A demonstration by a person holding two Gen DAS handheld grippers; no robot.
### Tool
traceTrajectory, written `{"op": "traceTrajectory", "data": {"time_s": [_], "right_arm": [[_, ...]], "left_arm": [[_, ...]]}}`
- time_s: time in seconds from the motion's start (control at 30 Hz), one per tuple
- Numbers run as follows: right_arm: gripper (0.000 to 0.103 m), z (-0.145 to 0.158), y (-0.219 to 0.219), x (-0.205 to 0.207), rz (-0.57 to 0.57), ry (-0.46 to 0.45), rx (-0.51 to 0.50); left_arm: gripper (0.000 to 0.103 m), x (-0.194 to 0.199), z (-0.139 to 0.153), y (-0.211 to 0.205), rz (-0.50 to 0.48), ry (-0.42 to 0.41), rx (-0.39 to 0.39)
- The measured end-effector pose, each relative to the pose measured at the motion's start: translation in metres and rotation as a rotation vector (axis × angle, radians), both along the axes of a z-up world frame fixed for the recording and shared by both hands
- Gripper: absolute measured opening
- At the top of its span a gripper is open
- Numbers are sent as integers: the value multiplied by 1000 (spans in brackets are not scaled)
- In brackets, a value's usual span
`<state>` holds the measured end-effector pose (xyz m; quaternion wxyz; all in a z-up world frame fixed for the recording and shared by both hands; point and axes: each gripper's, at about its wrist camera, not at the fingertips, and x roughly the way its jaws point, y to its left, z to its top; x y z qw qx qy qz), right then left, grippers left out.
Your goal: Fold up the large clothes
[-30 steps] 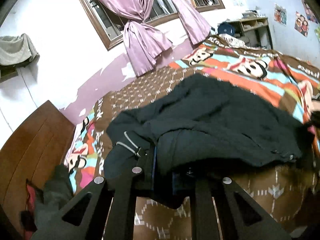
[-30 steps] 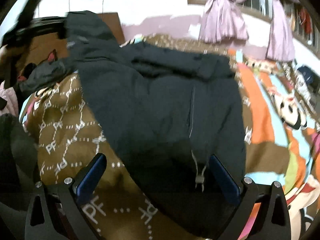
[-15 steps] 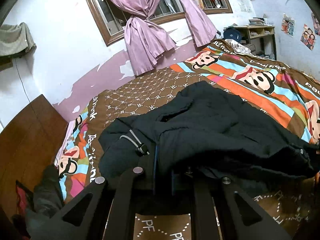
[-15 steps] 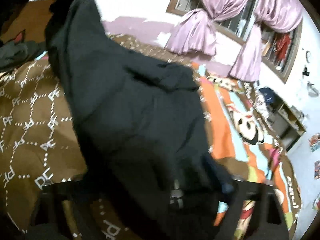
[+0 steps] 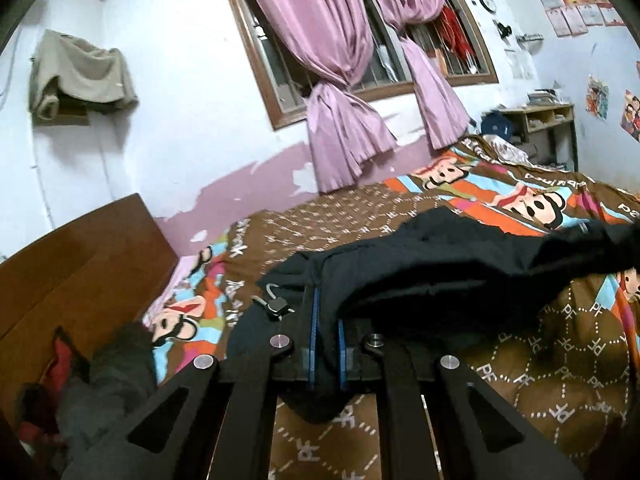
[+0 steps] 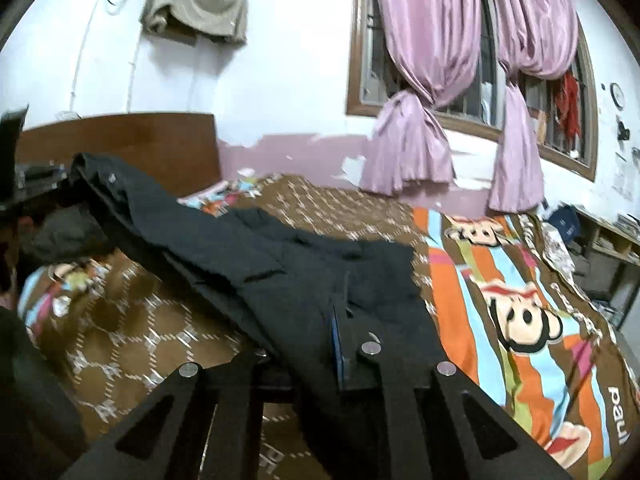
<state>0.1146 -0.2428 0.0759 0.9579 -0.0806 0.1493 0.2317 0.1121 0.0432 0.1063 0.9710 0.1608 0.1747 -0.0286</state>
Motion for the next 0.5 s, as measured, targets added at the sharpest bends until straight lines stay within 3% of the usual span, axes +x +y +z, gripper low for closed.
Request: {"op": "traceTrajectory", "data": {"time_s": [0.3, 0.5], "right_arm": [[10, 36, 2, -53, 93, -28, 27], [10, 45, 8, -32, 84, -11, -7]], "left_arm": [[5, -71, 33, 29, -1, -27, -82], [5, -92, 47, 24, -41, -35, -64]]}}
